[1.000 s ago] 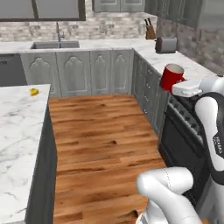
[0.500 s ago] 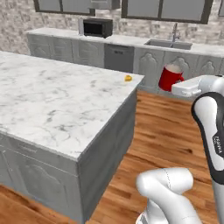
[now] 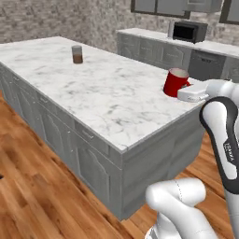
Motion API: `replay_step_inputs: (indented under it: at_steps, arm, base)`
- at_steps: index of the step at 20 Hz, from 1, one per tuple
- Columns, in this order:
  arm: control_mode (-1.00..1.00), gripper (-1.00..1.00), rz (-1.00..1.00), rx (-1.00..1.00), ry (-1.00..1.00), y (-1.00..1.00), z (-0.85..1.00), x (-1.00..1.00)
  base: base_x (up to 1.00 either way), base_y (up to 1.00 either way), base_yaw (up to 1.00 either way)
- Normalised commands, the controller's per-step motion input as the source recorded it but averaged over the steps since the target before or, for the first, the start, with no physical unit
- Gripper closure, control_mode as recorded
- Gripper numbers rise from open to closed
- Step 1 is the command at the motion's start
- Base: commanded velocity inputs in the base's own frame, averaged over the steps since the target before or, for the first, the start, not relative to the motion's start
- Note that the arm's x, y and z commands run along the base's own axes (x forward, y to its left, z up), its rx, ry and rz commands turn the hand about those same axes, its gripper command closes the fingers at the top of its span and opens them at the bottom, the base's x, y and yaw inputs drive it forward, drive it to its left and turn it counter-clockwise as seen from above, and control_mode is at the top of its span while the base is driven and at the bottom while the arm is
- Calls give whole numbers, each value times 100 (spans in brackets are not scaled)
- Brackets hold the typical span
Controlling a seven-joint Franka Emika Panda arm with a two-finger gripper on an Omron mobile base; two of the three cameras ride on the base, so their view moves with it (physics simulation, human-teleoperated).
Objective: Open the cabinet directly in front. Then move the beer and the mug to the dining counter with the jar on it.
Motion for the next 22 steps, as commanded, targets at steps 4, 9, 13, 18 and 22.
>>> replay_step_inputs:
  at_steps: [4,9,13,18,22]
  arm:
    - [100,100,0,0,0,0,0,0]
    - [100,100,0,0,0,0,0,0]
    - [100,100,0,0,0,0,0,0]
    - [100,100,0,0,0,0,0,0]
    - [100,100,0,0,0,0,0,0]
  base:
    - [0,0,1]
    - [0,0,14]
    - [0,-1,49]
    - [-12,0,58]
    - [-10,6,33]
